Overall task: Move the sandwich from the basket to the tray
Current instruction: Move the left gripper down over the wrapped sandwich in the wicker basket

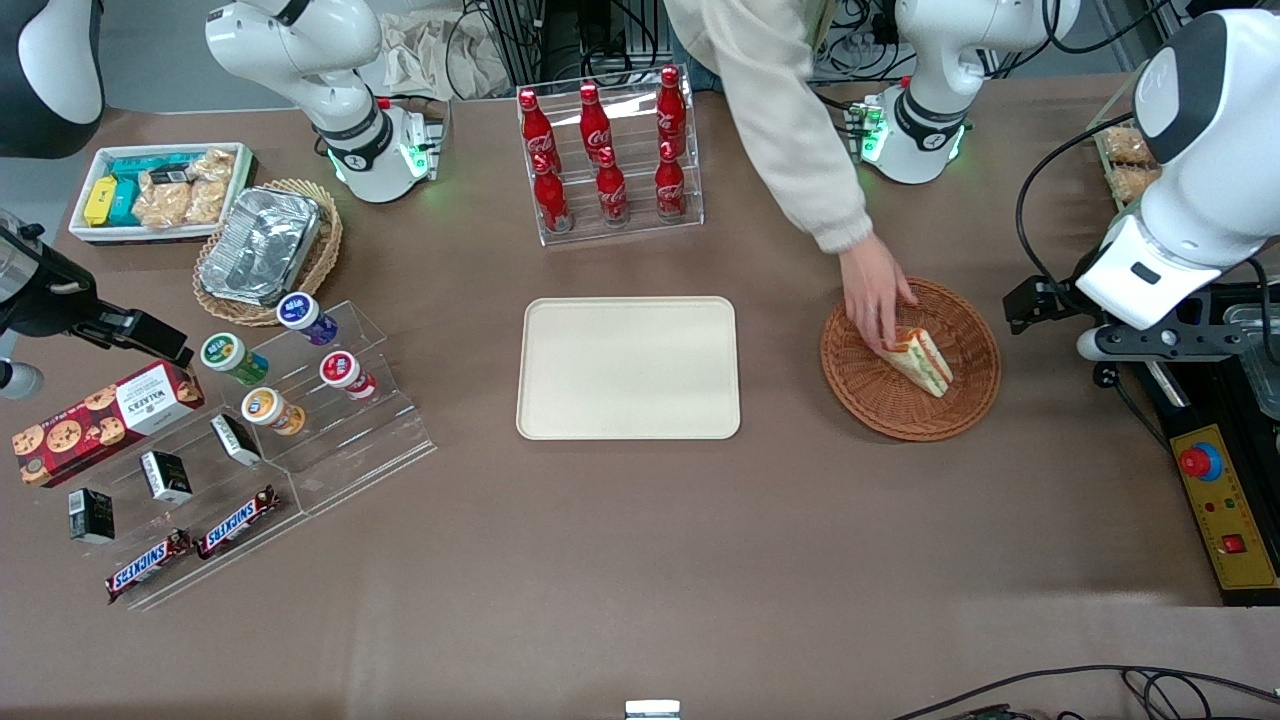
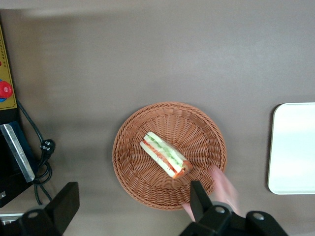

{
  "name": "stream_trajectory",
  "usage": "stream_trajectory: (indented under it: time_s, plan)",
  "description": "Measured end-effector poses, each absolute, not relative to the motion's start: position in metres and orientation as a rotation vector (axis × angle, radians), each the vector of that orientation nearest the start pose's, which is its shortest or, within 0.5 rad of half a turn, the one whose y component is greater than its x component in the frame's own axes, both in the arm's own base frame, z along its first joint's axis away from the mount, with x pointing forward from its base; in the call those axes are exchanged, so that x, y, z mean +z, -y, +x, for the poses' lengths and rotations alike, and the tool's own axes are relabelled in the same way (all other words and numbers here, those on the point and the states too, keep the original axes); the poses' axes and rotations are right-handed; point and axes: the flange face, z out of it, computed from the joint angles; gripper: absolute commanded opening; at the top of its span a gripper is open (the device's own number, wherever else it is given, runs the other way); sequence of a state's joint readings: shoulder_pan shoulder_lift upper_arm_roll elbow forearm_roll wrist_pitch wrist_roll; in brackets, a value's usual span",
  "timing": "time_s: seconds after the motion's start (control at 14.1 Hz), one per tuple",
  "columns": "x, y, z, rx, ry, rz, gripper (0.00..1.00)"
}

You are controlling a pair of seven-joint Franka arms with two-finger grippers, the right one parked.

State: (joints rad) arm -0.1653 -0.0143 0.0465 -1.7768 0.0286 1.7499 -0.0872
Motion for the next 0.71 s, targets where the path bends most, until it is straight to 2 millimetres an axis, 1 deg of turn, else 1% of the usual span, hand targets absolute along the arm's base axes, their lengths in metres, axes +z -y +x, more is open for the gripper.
stream_trajectory:
  time_s: [0.28,0.42,0.57,0.71]
  plan:
    - [0.551,0.063,0.554,0.010,-0.058,-3.112,1.00]
    - [0.547,0.062,0.552,0.042,-0.062,-3.094,1.00]
    - [0.526,0.059,0.541,0.114,-0.068,-3.074,1.00]
    - [0.496,0.057,0.522,0.133,-0.075,-3.075,1.00]
